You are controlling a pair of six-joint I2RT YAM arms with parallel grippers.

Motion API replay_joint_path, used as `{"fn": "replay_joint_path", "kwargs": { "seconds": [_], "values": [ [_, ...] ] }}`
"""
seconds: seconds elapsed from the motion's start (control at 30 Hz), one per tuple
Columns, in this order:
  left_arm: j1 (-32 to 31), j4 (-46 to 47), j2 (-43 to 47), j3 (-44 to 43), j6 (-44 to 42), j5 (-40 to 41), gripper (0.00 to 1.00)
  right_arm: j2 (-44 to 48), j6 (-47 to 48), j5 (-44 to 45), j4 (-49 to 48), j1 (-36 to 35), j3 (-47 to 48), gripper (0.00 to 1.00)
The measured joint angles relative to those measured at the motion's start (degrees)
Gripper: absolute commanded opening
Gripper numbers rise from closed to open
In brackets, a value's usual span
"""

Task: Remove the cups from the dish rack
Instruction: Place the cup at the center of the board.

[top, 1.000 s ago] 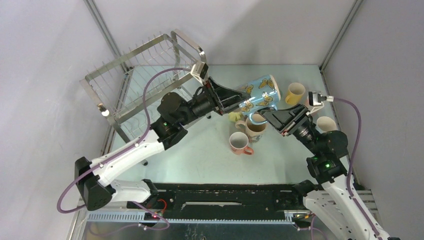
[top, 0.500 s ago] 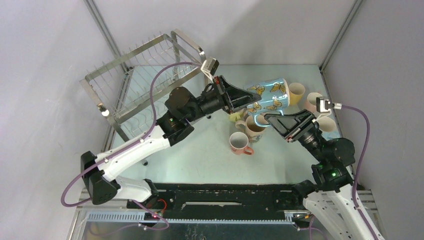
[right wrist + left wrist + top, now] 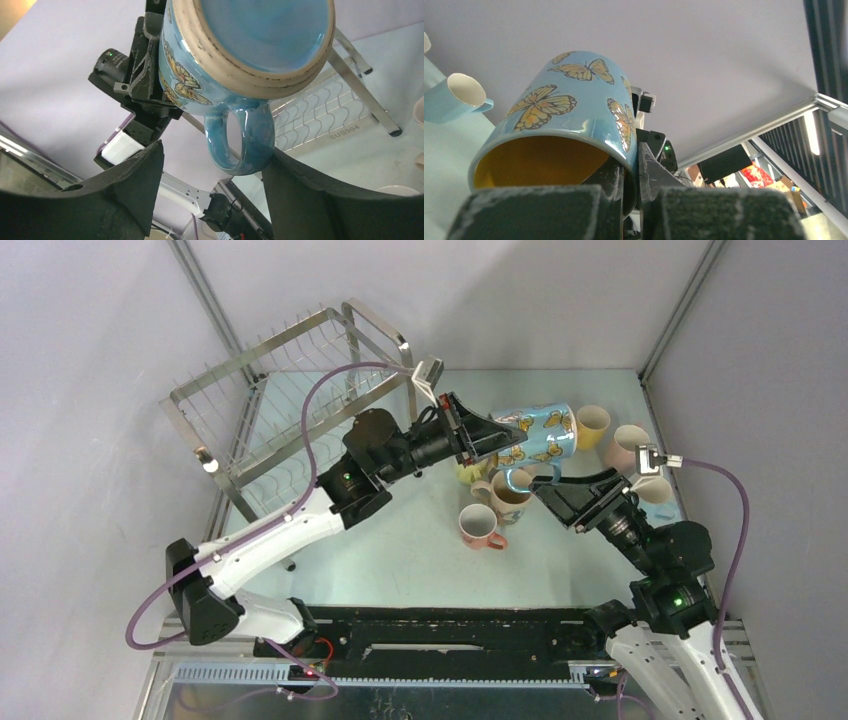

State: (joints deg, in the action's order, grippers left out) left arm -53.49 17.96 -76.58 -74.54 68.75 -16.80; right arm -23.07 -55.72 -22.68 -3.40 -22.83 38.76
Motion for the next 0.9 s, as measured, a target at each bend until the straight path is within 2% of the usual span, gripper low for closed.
{"fn": "replay_joint_path", "kwargs": {
  "seconds": [0.13,0.23,0.33,0.6,0.9],
  "values": [
    [-0.02,-2.95,-1.22,-2.6,-1.86,0.09,0.0,0.48,1.88,0.81,5.14,0.0,1.99,0.79],
    [0.02,-5.66,-1.57,-4.57,-4.52,0.81,0.0,2.29,4.17,2.19,13.86,0.0,6.03,0.91],
    [0.31,-8.83,-1.84,-6.08,-7.54,1.64,0.0,4.96,5.99,3.72,20.85,0.0,11.76,0.99],
    [0.52,-19.8,-6.97,-13.81,-15.41,0.5,0.0,11.91,9.05,9.92,35.95,0.0,25.7,1.0],
    [-2.89,-36.83,-18.12,-26.69,-26.47,0.39,0.0,11.74,11.87,23.41,48.96,0.0,35.74,1.0]
  ]
}}
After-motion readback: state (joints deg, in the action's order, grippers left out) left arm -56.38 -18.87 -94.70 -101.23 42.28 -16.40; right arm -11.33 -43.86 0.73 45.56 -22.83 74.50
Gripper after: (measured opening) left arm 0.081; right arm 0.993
